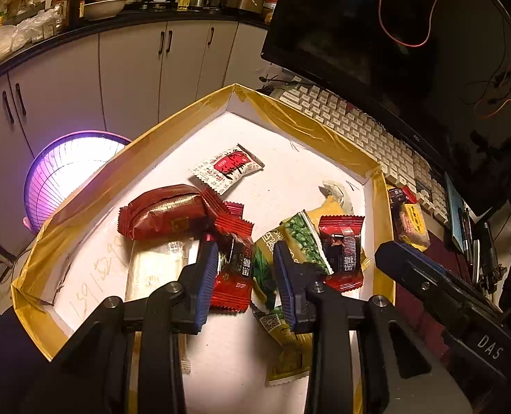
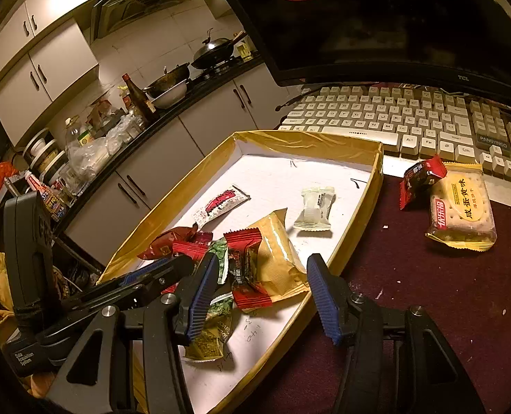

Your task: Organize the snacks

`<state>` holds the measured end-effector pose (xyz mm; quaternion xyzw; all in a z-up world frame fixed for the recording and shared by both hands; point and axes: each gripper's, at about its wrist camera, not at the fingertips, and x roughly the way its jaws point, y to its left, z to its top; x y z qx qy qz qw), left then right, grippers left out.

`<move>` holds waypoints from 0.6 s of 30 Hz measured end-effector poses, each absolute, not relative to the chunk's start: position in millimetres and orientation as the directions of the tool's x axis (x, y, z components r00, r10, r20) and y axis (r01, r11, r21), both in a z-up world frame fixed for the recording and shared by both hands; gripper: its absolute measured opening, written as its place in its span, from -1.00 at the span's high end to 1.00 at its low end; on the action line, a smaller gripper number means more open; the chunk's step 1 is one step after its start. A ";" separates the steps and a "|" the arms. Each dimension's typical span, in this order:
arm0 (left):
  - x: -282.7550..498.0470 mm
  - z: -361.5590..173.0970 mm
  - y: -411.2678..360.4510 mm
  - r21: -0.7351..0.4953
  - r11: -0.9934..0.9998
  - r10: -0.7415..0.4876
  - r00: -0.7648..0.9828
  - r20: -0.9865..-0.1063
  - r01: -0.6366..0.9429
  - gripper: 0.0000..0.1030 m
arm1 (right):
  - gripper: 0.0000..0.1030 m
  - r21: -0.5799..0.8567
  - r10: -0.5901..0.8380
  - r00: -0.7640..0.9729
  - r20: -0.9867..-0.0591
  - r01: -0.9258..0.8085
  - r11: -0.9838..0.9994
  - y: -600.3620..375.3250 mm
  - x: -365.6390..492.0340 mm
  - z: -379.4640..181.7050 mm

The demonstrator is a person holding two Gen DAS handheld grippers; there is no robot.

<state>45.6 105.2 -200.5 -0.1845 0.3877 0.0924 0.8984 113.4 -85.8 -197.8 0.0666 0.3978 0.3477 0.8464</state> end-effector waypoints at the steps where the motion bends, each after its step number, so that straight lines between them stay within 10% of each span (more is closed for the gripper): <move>1: 45.6 -200.5 105.1 -0.260 0.915 0.023 0.683 -0.730 -0.309 0.41 | -0.07 0.391 0.642 0.441 -0.627 -0.535 0.749 -85.8 113.6 -197.8; 16: 40.7 -192.1 99.1 -0.263 0.922 0.011 0.698 -0.716 -0.285 0.40 | -0.09 0.402 0.651 0.450 -0.612 -0.531 0.745 -91.8 112.9 -190.0; 18: 37.2 -185.8 94.8 -0.280 0.923 -0.011 0.711 -0.704 -0.263 0.01 | -0.09 0.408 0.652 0.457 -0.605 -0.526 0.747 -98.6 112.8 -186.0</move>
